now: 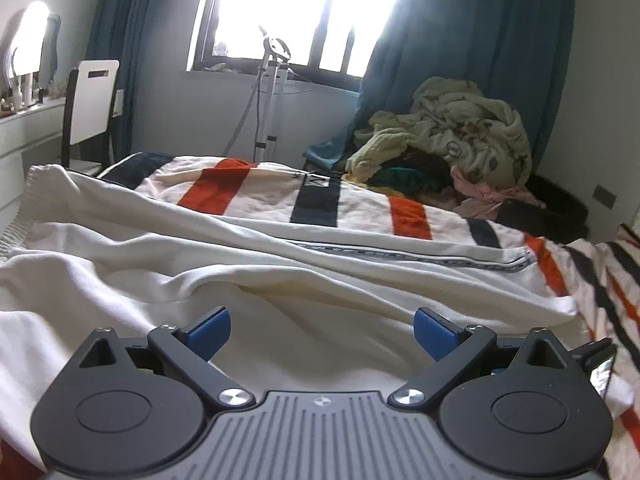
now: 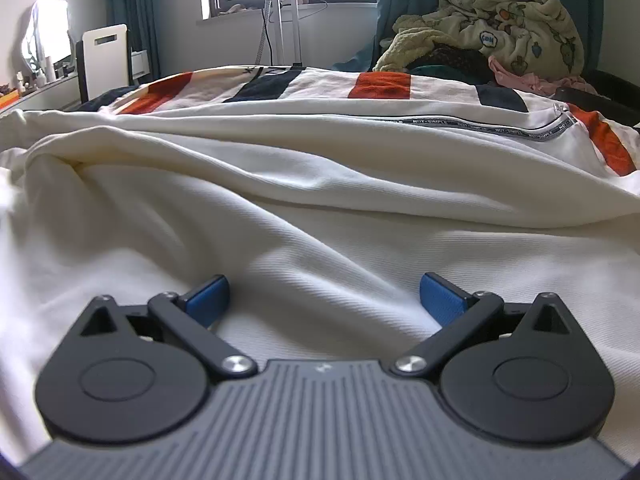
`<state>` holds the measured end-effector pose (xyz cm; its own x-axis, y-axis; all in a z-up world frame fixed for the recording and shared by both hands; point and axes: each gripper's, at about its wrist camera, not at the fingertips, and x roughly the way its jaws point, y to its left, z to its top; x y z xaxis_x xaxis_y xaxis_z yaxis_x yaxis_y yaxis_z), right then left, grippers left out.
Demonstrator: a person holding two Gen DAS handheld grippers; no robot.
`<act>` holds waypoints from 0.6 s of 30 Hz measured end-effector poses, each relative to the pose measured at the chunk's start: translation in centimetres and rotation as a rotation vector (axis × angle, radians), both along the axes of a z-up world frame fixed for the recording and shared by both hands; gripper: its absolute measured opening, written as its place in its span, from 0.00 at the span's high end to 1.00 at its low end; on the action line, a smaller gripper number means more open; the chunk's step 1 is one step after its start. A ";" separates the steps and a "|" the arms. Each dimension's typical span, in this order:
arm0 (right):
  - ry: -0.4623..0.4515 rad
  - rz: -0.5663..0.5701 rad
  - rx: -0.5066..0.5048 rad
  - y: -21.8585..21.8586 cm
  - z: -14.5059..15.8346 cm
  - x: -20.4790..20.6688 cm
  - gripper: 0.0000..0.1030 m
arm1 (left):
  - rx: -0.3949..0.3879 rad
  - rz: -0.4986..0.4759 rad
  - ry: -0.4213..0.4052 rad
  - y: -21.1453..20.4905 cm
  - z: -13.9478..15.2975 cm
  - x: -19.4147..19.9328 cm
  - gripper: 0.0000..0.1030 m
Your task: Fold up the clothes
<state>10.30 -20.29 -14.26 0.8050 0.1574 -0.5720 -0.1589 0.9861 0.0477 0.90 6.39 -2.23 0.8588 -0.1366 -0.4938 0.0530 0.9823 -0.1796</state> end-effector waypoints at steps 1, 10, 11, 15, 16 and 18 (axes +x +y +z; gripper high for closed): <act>0.000 0.000 0.000 0.0 0.0 0.0 0.00 | -0.007 -0.006 -0.002 0.0 0.1 0.0 0.04; 0.000 0.002 0.001 -0.2 0.0 0.0 0.00 | -0.014 -0.025 -0.022 -0.3 0.5 -0.8 0.04; 0.000 0.002 0.001 -0.2 0.0 0.0 0.00 | -0.017 -0.023 -0.024 -0.2 0.6 -0.9 0.04; 0.000 0.001 0.001 -0.1 0.0 0.0 0.00 | -0.038 -0.024 -0.027 0.1 0.8 -1.0 0.04; 0.000 0.001 0.001 -0.1 0.0 0.0 0.00 | -0.037 -0.025 -0.027 0.1 0.8 -1.0 0.03; -0.001 0.001 0.001 -0.1 0.0 0.0 0.00 | -0.033 -0.028 -0.027 0.2 0.8 -1.1 0.03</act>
